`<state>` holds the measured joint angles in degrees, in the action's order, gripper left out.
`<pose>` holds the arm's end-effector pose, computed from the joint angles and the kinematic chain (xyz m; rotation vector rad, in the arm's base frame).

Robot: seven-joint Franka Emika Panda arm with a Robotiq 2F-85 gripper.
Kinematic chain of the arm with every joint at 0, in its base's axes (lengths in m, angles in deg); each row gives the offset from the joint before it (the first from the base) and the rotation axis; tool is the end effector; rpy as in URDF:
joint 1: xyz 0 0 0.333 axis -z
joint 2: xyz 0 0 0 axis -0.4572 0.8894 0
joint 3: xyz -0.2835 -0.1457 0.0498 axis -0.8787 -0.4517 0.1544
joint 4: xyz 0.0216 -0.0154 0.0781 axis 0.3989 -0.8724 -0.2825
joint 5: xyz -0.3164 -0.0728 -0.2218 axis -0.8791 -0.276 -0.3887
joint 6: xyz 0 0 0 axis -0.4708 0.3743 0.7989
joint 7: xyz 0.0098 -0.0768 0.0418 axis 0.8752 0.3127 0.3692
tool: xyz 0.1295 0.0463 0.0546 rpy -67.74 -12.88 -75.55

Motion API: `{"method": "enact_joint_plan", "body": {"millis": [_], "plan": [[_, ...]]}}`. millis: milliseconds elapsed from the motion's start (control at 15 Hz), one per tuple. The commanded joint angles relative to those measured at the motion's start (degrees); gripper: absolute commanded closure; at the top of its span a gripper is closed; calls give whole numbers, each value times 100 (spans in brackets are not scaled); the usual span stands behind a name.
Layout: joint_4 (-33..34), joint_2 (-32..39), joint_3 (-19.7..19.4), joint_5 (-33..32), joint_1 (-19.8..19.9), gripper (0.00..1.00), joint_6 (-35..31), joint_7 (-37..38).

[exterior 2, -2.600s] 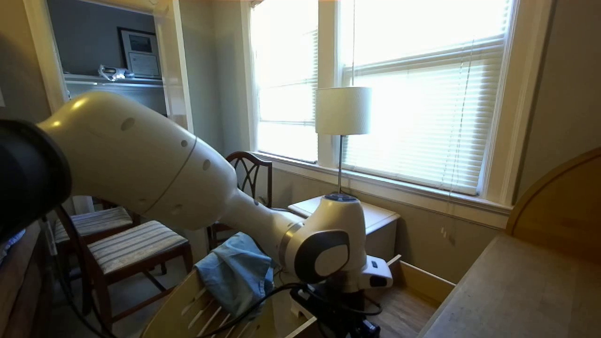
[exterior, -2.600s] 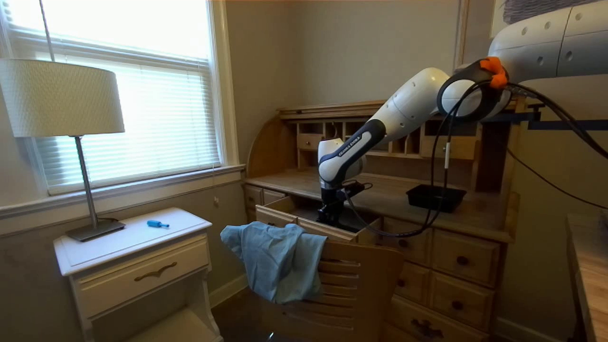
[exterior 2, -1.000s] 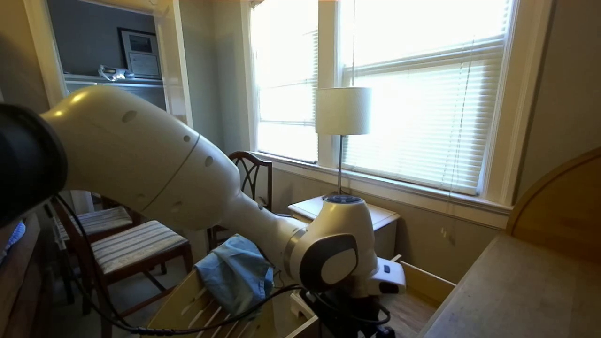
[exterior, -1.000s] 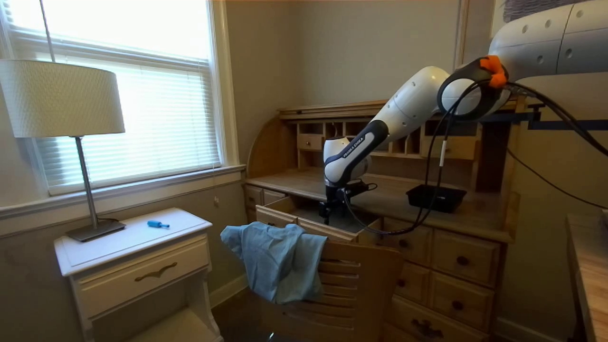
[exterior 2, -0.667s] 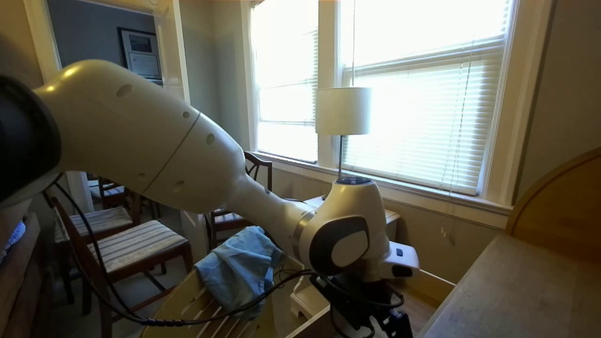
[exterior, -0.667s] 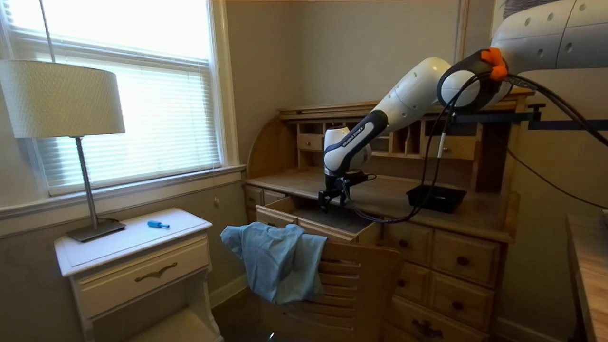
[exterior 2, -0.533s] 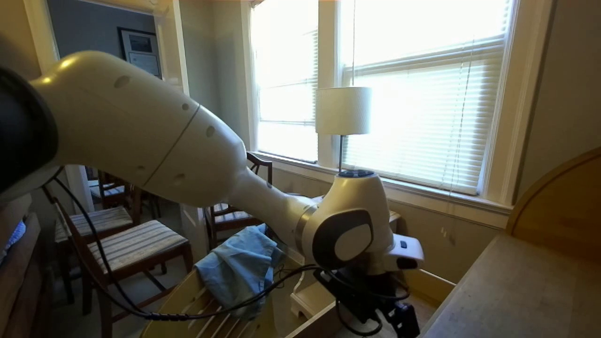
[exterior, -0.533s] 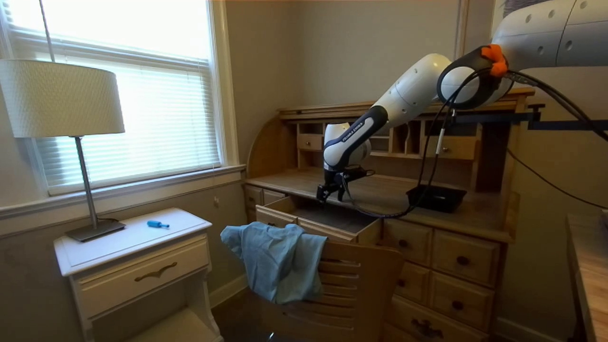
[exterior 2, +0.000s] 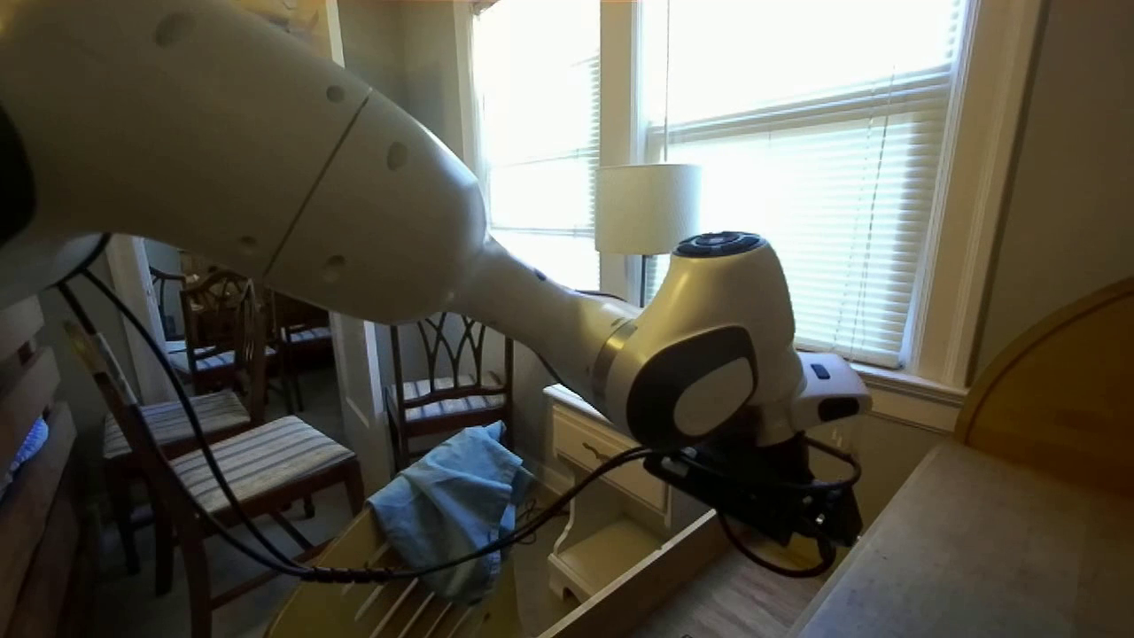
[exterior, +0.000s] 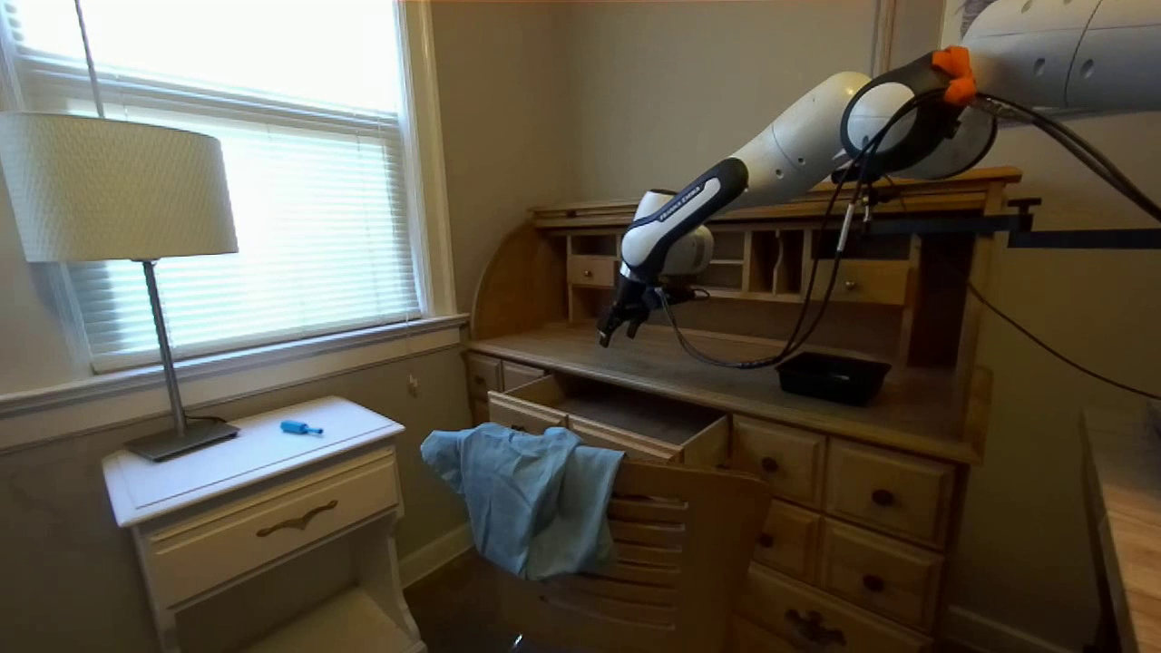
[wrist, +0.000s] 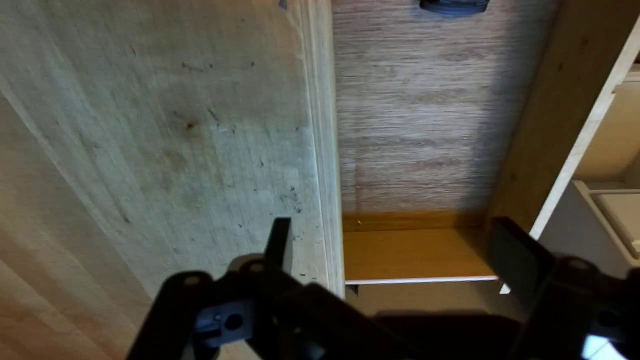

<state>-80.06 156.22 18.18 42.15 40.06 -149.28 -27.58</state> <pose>0.8263 -0.1762 0.1055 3.0073 -0.0517 0.6580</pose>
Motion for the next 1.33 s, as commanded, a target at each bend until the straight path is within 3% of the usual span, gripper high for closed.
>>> {"method": "enact_joint_plan", "body": {"millis": [0,267,733,1067,1200,1267], "plan": [[-1,-2,-22,0,-2,0,0,2],[38,87,-53,30,-21,0,120,120],[741,462,759,413,-9,0,336,-496],[1305,661,1381,330,-138,0,1306,-1350],[1541,787,1472,290,-231,0,1700,-1480],[1554,766,1291,460,-340,0,1819,-1512]]}}
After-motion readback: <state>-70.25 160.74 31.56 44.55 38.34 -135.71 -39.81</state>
